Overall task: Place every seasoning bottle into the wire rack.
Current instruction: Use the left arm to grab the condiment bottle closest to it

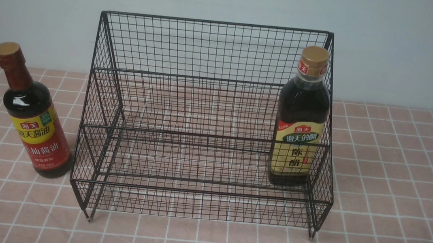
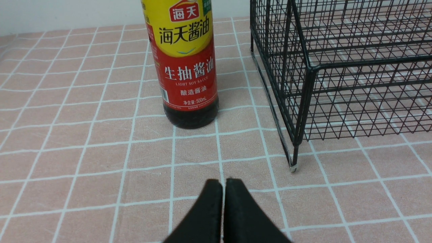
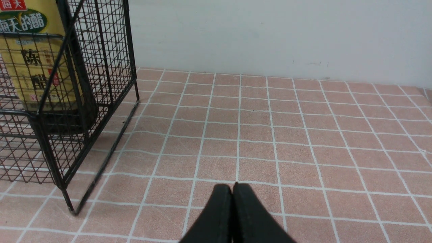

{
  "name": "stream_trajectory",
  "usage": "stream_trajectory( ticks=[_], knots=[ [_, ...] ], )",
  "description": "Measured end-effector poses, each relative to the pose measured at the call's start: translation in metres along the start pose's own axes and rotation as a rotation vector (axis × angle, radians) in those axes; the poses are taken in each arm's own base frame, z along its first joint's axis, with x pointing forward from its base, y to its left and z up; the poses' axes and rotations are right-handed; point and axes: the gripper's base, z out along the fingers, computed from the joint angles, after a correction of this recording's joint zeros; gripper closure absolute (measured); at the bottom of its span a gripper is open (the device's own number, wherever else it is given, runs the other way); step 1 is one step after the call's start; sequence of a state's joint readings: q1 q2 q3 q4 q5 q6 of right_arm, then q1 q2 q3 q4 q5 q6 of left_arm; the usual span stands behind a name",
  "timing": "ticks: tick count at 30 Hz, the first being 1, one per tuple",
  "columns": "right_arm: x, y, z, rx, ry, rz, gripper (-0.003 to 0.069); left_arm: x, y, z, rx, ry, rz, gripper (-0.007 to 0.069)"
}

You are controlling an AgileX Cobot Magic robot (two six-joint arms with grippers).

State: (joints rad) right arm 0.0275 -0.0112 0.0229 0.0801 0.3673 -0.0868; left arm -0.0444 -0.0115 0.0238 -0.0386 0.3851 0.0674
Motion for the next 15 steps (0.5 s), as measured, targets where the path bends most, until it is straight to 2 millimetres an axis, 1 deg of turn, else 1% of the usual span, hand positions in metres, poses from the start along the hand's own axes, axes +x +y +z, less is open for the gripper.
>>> stream_trajectory(
  ticks=[8, 12, 13, 14, 15],
  knots=[
    [0.0, 0.0, 0.0, 0.0, 0.0, 0.0, 0.0672, 0.0, 0.0, 0.0, -0.003, -0.008, 0.006, 0.0631],
    [0.0, 0.0, 0.0, 0.0, 0.0, 0.0, 0.0672, -0.01, -0.001, 0.0, 0.012, -0.12, -0.091, 0.0631],
    [0.0, 0.0, 0.0, 0.0, 0.0, 0.0, 0.0672, -0.018, -0.001, -0.001, 0.026, -0.206, -0.184, 0.0631],
    [0.0, 0.0, 0.0, 0.0, 0.0, 0.0, 0.0672, -0.019, -0.001, -0.002, 0.027, -0.216, -0.19, 0.0631],
    [0.0, 0.0, 0.0, 0.0, 0.0, 0.0, 0.0672, -0.027, 0.001, -0.004, 0.029, -0.307, -0.242, 0.0631]
  ],
)
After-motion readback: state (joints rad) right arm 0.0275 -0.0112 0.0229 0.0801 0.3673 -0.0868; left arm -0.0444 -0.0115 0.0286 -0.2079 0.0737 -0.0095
